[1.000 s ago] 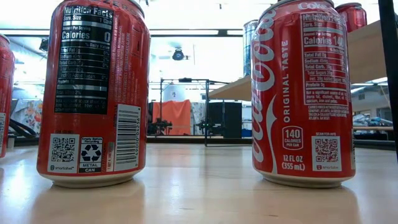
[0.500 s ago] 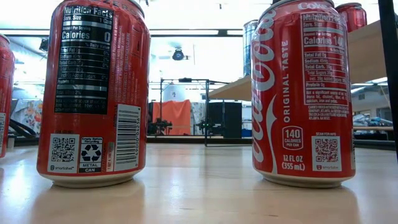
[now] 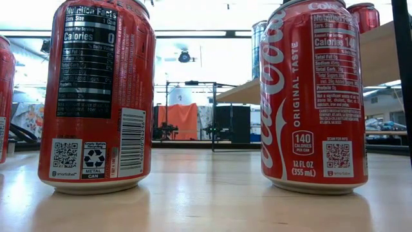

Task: Place canned beverage on shelf
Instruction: Put the orange soda can on the shelf aligned with the other soda can

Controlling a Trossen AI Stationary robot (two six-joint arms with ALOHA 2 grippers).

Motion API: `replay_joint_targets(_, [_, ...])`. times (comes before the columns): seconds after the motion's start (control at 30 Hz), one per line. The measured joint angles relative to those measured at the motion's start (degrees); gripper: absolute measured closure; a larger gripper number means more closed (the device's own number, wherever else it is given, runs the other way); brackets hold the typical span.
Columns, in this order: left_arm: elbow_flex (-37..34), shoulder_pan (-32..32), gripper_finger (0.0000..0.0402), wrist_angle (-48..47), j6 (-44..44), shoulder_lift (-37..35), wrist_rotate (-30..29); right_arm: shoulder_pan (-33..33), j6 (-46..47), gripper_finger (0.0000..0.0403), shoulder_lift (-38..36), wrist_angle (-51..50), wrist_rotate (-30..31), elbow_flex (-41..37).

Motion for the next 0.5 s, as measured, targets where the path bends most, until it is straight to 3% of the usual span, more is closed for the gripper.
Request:
replay_joint_targets(0.2, [0.00,0.00,0.0157,0.02,0.00,0.00,0.01,0.00,-0.18,0.0052,0.00,0.19,-0.34,0.00])
replay_joint_targets(0.5, [0.00,0.00,0.0157,0.02,-0.15,0.00,0.02,-0.33,-0.85,0.0049,0.00,0.09,-0.41,0.02])
